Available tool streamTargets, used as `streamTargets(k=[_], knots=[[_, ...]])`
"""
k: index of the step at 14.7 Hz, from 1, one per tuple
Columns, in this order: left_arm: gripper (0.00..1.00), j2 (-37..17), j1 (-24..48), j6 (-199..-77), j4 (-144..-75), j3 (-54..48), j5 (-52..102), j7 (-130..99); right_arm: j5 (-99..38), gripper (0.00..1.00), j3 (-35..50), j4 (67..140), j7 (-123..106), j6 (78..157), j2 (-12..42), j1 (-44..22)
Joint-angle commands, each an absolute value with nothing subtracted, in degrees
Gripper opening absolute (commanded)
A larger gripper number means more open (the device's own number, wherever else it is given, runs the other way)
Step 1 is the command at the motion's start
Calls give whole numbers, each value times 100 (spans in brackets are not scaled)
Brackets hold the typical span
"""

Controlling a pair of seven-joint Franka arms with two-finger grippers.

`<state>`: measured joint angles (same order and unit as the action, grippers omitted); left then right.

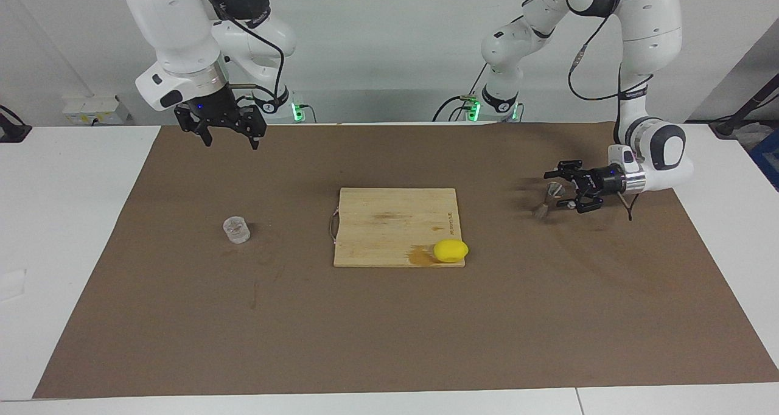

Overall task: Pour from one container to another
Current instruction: 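Close the left gripper around the small metal cup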

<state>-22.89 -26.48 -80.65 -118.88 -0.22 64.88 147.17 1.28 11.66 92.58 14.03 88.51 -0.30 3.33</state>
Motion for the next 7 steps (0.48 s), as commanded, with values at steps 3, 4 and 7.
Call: streamTargets(k=[3, 4, 7], knots=[[73, -2303, -2672, -8174, -11971, -26, 6609, 14871, 0, 100, 1187, 9360, 1292, 8956, -114, 413], [64, -2303, -2672, -8200, -11971, -35, 6609, 14871, 0, 100, 1187, 9360, 1292, 8956, -114, 413], [34, -2303, -2672, -8288, -11953, -35, 6609, 14871, 0, 100, 1187, 9360, 1292, 8956, -114, 413]])
